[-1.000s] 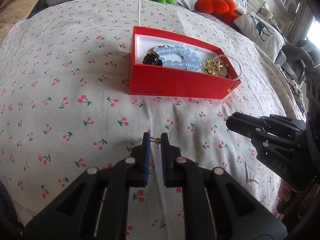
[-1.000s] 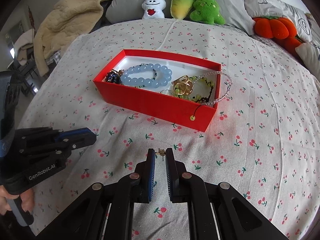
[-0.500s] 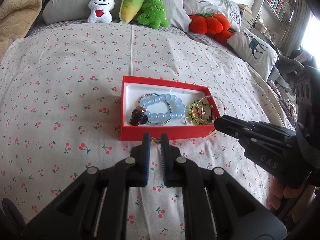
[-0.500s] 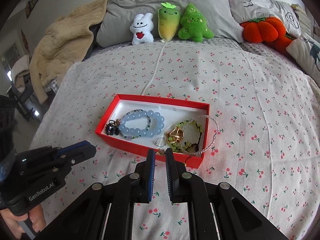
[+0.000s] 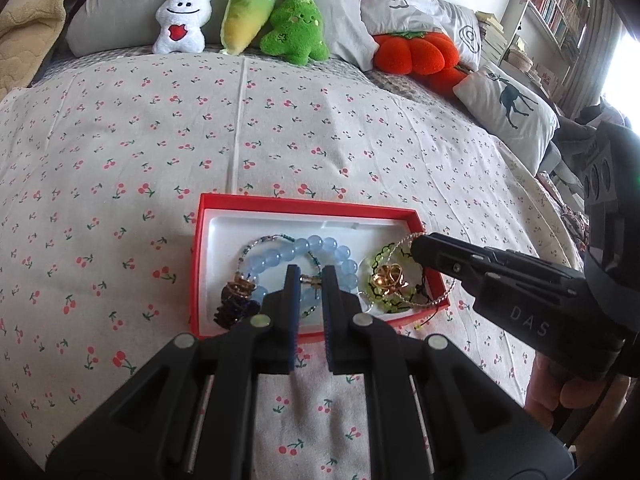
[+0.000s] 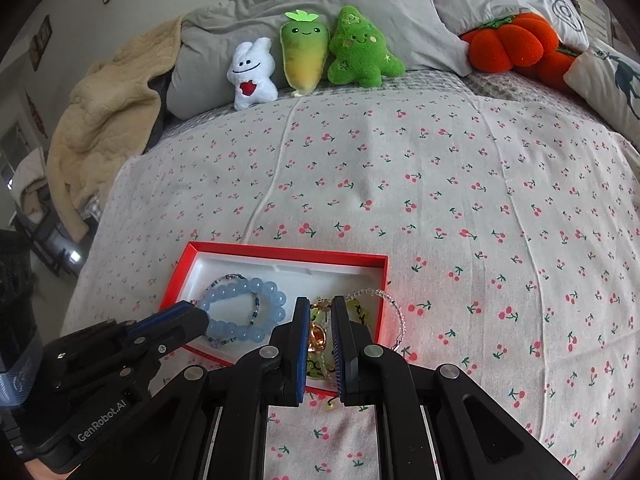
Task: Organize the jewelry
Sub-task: 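Lift both held charms and carry them over the red box, then lower both charms into the box and open both tools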
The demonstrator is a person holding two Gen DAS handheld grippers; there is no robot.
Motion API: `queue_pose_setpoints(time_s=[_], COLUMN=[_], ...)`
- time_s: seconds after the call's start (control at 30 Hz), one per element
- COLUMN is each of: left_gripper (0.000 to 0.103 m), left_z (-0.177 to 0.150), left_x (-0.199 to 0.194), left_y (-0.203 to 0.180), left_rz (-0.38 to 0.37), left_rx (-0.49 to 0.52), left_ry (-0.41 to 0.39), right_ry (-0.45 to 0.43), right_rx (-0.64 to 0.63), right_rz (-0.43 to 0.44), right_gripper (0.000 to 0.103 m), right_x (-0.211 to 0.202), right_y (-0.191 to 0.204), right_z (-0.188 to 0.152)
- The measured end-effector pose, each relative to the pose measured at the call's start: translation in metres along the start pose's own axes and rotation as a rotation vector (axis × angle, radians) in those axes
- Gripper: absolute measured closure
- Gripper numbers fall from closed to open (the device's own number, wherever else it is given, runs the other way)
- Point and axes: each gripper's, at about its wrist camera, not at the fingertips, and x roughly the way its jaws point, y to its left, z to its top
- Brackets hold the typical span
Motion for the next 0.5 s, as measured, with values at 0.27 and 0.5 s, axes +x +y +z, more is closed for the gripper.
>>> queue_pose_setpoints(time_s=[0.27, 0.5], left_gripper=[0.085, 0.075], left_z=[-0.001, -0.005], left_x=[0.003, -0.016], left_y=[-0.001, -0.001], left_rz=[0.012, 0.031], left_rx=[0.023, 0.052], left_ry=[-0.001, -0.022], right_ry=[0.008, 0.009], right_rx=[-0.006, -0.008], right_rz=[-0.005, -0.017], right_gripper=[0.092, 0.092], right_x=[0.005, 0.006], right_y=[-0.001, -0.001], right_z=[0.001, 0.002])
